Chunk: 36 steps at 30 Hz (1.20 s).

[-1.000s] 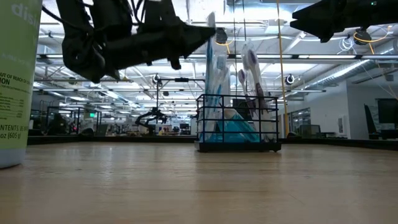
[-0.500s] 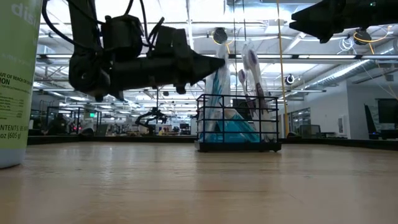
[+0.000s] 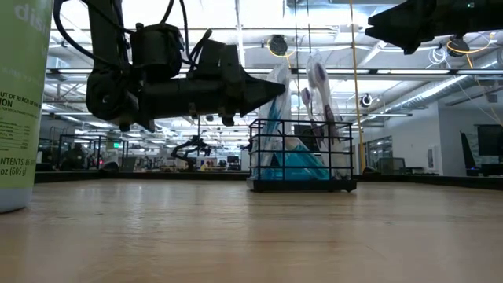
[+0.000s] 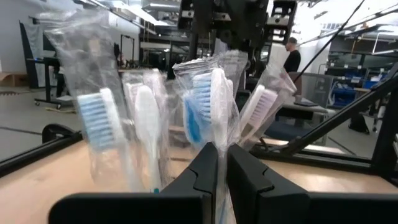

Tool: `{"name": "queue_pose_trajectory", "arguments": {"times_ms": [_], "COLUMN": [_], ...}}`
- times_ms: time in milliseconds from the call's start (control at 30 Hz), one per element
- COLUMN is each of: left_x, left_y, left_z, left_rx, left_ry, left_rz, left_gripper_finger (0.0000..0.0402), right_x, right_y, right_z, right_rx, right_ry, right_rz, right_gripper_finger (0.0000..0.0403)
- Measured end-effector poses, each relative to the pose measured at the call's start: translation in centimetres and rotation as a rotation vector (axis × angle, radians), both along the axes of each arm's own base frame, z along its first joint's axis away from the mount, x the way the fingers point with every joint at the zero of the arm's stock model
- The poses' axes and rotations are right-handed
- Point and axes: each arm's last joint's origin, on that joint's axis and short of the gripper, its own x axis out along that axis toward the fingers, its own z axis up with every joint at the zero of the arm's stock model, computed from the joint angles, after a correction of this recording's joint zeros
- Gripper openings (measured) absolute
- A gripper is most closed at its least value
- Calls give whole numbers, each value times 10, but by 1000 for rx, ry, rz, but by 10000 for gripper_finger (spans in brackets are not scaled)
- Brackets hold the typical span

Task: Pick & Place toothbrushing station
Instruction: Put the blue toothbrush into the black mesh organizer, then return to Home Position

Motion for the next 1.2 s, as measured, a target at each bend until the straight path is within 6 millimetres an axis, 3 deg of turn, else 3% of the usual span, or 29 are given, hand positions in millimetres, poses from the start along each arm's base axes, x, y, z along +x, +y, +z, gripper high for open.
{"name": "queue_pose_trajectory", "arguments": {"times_ms": [500,833,1033,1200], "left_x": [0,0,-2,-5], "left_y": [-4,-11,-11,-10], "left_z": [-2,0,23,42], "left_rx": [38,50,39,5], "left_ry": [24,24,-37,35], "left_rz": [-5,-4,-5,-11], "left_gripper_finger": [39,159,215,237], "right_x": [0,0,0,0], "right_y": [0,0,0,0], "right_z": [0,0,0,0], "right_rx": [0,-1,-1,1], "right_ry": [-2,-2,-2,-3], "right_rz": [0,0,0,0], "right_gripper_finger": [183,183,183,183]}}
